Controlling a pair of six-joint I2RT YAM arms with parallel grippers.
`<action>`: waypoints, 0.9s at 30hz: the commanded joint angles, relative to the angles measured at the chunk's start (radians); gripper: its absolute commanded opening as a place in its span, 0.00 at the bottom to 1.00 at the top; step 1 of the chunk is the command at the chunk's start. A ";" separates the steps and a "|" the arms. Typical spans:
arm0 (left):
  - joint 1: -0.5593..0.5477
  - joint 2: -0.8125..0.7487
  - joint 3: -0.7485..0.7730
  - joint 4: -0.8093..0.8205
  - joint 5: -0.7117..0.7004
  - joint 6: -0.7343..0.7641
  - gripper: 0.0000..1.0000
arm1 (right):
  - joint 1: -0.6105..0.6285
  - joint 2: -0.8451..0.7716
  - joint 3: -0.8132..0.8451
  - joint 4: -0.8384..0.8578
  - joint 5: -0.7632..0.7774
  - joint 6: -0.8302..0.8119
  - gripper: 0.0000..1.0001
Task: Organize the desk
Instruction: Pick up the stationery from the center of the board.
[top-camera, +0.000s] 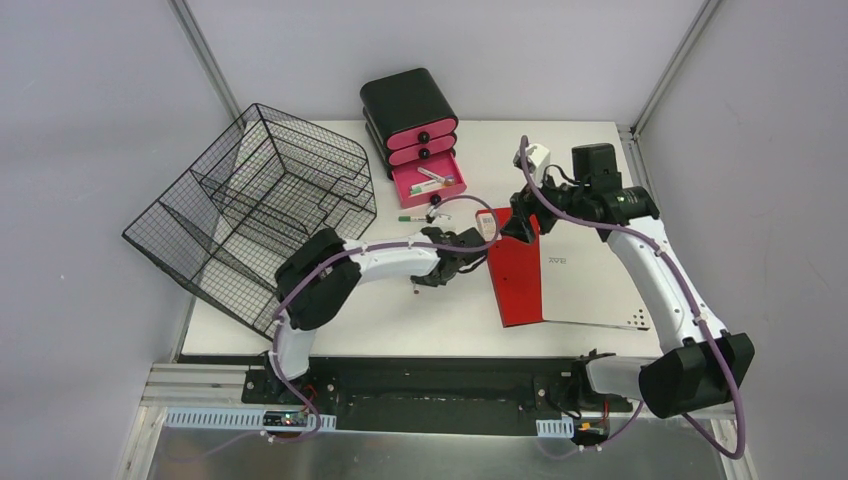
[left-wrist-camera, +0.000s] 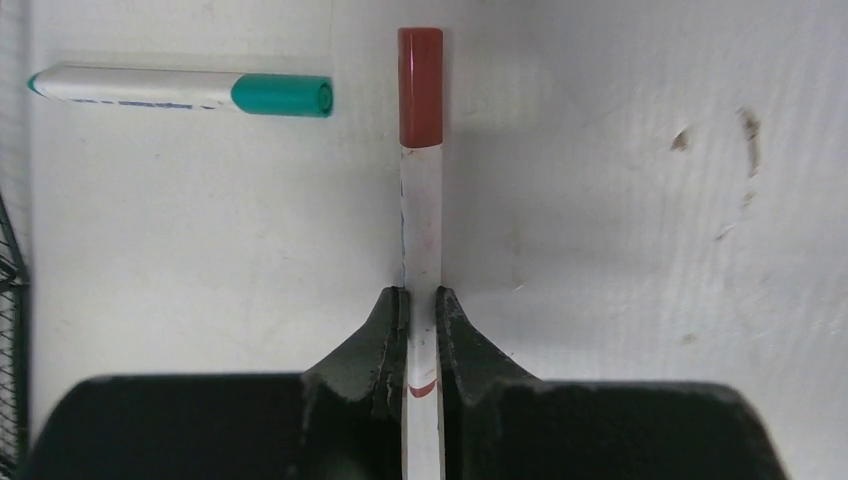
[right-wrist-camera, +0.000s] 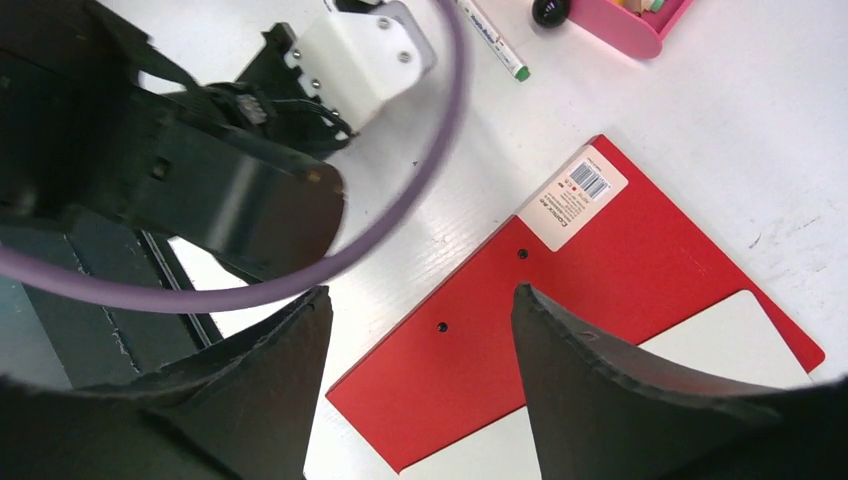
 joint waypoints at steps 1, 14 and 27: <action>-0.005 -0.147 -0.149 0.244 -0.017 0.201 0.00 | -0.032 -0.017 0.014 -0.007 -0.071 -0.031 0.69; -0.005 -0.392 -0.516 0.718 0.131 0.464 0.00 | -0.093 0.016 0.018 -0.024 -0.152 -0.027 0.69; -0.004 -0.543 -0.664 0.984 0.159 0.614 0.00 | -0.104 0.064 0.040 -0.074 -0.187 -0.057 0.69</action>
